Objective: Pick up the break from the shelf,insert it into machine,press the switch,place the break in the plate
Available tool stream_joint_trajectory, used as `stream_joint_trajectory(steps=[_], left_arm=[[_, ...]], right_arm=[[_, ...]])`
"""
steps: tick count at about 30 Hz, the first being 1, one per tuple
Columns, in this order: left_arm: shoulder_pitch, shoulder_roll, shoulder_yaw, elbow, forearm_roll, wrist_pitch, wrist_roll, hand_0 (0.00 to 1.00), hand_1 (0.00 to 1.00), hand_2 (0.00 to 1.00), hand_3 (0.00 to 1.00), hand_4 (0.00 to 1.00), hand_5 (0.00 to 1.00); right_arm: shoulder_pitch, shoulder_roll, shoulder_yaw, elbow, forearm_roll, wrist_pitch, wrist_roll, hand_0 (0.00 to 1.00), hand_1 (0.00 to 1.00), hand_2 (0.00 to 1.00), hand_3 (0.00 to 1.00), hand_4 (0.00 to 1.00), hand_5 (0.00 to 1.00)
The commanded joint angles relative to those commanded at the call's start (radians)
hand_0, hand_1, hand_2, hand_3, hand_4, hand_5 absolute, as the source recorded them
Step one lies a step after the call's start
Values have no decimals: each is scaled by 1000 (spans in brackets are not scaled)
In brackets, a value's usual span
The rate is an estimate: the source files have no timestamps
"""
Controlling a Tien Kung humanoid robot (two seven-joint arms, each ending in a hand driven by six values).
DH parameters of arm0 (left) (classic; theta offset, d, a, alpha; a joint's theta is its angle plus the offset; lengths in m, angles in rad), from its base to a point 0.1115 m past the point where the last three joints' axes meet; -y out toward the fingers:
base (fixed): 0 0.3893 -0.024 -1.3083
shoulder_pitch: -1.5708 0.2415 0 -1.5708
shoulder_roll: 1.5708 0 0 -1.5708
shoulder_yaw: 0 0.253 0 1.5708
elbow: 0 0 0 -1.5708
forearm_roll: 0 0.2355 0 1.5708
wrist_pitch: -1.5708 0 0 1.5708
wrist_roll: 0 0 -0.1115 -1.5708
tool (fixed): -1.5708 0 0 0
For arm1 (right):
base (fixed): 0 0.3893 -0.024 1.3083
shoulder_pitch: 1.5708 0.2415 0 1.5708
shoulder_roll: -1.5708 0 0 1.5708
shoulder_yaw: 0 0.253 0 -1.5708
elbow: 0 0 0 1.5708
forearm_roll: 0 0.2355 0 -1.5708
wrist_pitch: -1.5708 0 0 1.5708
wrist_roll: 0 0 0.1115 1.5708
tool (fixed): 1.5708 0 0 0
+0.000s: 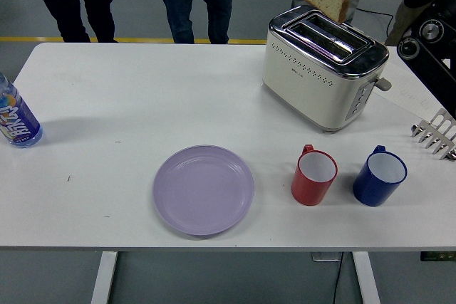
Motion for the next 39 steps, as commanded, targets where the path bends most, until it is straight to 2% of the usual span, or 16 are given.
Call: stream_joint_trajectory(steps=[5, 13, 16, 21, 32, 39], left_arm=[[5, -2, -1, 0, 3, -2, 0, 630, 497, 498, 537, 333, 799], [10, -5, -6, 0, 10, -3, 2, 630, 496, 501, 537, 334, 801], [10, -5, -5, 0, 9, -4, 1, 629, 497, 501, 538, 331, 798], [6, -5, -3, 0, 3, -3, 0, 629, 497, 502, 537, 330, 797], [3, -5, -3, 0, 2, -4, -1, 629, 498, 503, 537, 330, 797], [3, -7, -5, 0, 4, -4, 0, 629, 498, 503, 538, 332, 800]], right_arm=[[-20, -24, 1, 85, 34, 27, -34, 94, 170, 410, 484, 473, 58], [-49, -22, -6, 179, 62, 66, -76, 90, 165, 409, 483, 471, 60], [-54, -23, -7, 194, 66, 73, -82, 86, 163, 408, 482, 465, 56], [-78, -37, -16, 278, 88, 98, -104, 85, 162, 409, 483, 450, 41], [-119, -54, -62, 392, 109, 106, -116, 84, 159, 408, 483, 437, 29], [-147, -37, -89, 433, 130, 105, -122, 85, 154, 407, 482, 434, 27]])
